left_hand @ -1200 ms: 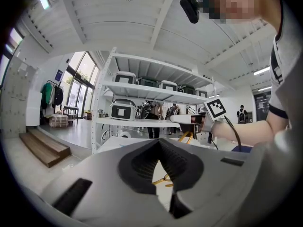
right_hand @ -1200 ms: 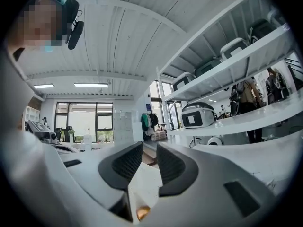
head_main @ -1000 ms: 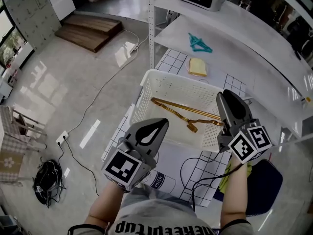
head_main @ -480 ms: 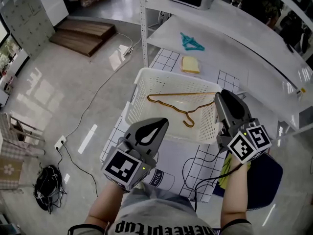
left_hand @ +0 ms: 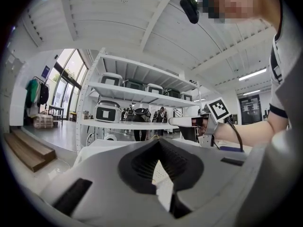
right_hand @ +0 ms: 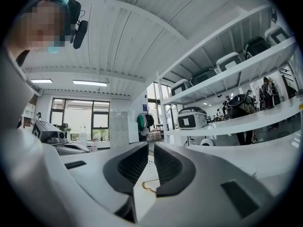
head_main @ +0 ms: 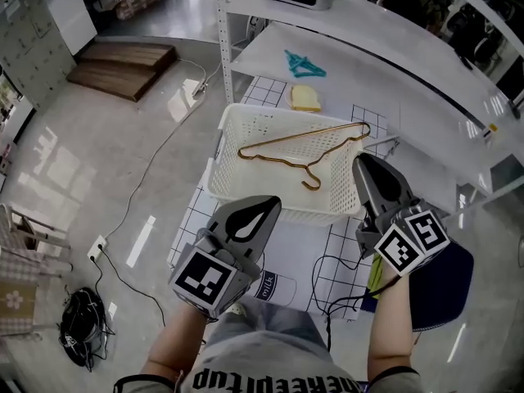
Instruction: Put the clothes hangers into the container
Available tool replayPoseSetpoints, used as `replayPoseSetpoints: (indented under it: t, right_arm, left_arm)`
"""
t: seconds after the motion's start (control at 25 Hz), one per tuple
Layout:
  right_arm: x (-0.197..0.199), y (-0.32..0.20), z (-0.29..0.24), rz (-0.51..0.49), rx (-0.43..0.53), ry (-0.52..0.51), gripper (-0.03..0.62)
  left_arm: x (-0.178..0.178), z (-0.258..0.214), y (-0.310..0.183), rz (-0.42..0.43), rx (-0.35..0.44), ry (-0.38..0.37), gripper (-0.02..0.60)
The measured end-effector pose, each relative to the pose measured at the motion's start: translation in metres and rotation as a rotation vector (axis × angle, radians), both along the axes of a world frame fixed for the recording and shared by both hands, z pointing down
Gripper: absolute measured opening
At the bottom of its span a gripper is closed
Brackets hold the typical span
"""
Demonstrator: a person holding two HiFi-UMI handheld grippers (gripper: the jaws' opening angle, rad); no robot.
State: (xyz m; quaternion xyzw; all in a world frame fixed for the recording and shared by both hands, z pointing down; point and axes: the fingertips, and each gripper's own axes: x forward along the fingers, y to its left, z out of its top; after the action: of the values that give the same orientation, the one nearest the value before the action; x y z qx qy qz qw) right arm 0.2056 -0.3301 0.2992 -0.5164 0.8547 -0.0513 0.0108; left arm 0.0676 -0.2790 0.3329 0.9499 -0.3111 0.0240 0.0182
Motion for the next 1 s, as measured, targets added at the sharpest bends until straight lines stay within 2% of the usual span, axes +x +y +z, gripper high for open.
replayPoseSetpoints:
  t: [0.24, 0.36, 0.52, 0.8, 1.0]
  right_arm:
    - [-0.015, 0.031, -0.002, 0.036, 0.006, -0.005, 0.005]
    - [-0.023, 0.045, -0.004, 0.046, 0.008, -0.005, 0.0]
    - [-0.035, 0.065, -0.006, 0.057, 0.017, -0.008, -0.005]
    - [-0.054, 0.1, -0.007, 0.068, 0.025, -0.013, -0.005]
    - [-0.068, 0.12, -0.004, 0.067, 0.021, 0.004, -0.005]
  left_arm:
    - [-0.014, -0.001, 0.024, 0.034, -0.021, -0.002, 0.014]
    - [-0.02, -0.005, 0.033, 0.05, 0.022, -0.003, 0.014]
    - [-0.026, -0.009, 0.047, 0.07, 0.016, 0.014, 0.014]
    - [-0.032, -0.016, 0.07, 0.116, 0.061, 0.025, 0.014]
    - [-0.033, -0.019, 0.086, 0.144, 0.027, 0.028, 0.014]
